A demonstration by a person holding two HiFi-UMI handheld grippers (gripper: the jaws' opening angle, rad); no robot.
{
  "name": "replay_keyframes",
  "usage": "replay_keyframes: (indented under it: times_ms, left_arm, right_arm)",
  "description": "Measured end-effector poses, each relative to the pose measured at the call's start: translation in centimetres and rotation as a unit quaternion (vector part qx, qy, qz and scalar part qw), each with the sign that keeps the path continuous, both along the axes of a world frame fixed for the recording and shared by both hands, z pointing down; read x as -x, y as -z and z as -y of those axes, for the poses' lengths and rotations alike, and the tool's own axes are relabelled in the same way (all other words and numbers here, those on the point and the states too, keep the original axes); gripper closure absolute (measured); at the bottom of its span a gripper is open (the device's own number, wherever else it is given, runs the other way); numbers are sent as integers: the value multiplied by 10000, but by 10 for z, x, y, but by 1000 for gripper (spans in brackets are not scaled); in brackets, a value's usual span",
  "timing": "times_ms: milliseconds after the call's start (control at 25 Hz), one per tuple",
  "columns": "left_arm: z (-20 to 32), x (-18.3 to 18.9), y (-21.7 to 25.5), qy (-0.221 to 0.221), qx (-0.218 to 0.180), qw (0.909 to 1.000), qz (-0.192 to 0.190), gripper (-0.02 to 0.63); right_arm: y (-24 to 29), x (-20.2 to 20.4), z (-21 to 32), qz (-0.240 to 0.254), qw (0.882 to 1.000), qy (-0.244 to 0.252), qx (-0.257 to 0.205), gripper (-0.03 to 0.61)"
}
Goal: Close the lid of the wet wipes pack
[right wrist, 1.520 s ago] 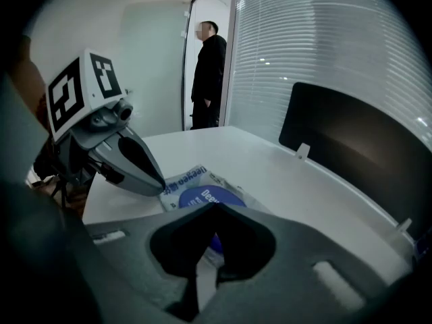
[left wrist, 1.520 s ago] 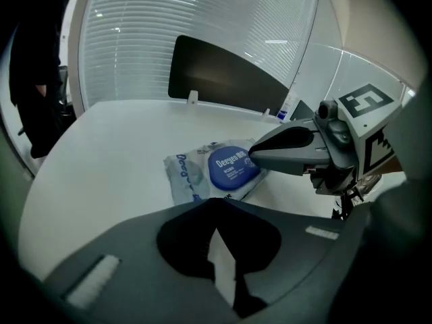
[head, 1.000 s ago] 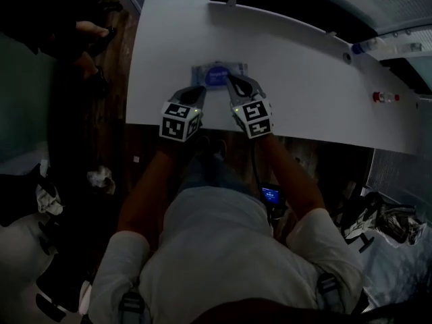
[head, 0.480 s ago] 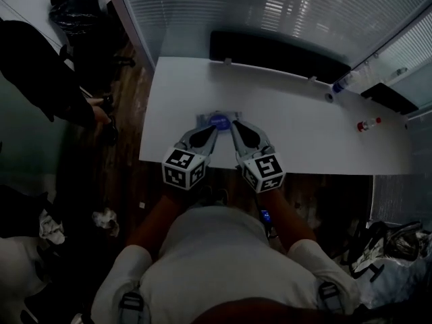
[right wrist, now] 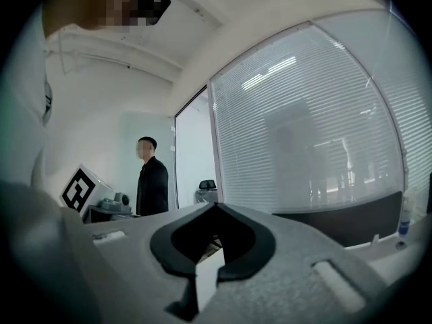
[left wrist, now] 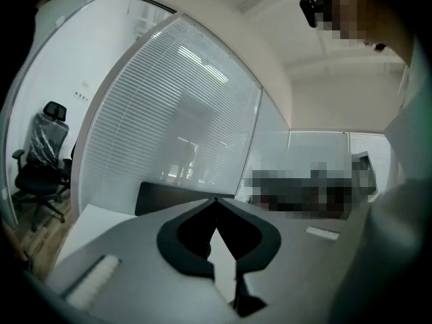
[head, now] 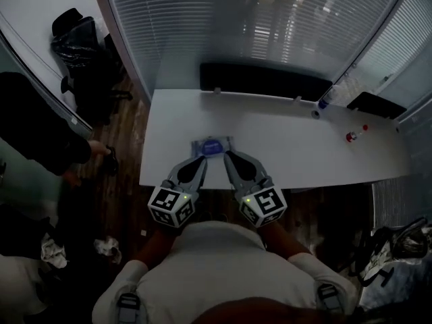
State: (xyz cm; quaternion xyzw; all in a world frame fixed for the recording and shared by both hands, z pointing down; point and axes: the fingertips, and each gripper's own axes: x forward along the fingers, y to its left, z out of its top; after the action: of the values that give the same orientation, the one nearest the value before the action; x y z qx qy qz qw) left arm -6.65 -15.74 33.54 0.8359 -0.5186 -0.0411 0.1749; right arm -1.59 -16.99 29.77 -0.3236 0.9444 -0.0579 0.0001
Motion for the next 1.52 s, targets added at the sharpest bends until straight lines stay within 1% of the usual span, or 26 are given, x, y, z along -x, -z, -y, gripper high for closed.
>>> replay_keyframes:
  times_ms: [120,280,440,560,760,1520]
  left_arm:
    - [-6,0,11,42,-166,9999,-12,611]
    - [-12,-8,23,-25,-306,9995,-80,611]
    - [-19,-24,35,-183,-357,9992,-76,611]
    - [-22,-30,39,-211,-394,9990,-99,611]
    - [-25,-31,35,-150,-366,9992,-97,611]
    - [-29,-31,32,-70,-301,9995,-75,611]
  right_arm:
    - [13,-3,-12,88,10000,24,-13,578]
    - [19,-7,-26,230,9997,78,-3,578]
    - [24,-12,-34,304,9995,86,29,578]
    - [22,-14,-37,354,9993,115,67,578]
    - [23,-17,-42,437,9989,151,31,580]
    - [22,-19,-46,410,9989,165,127,580]
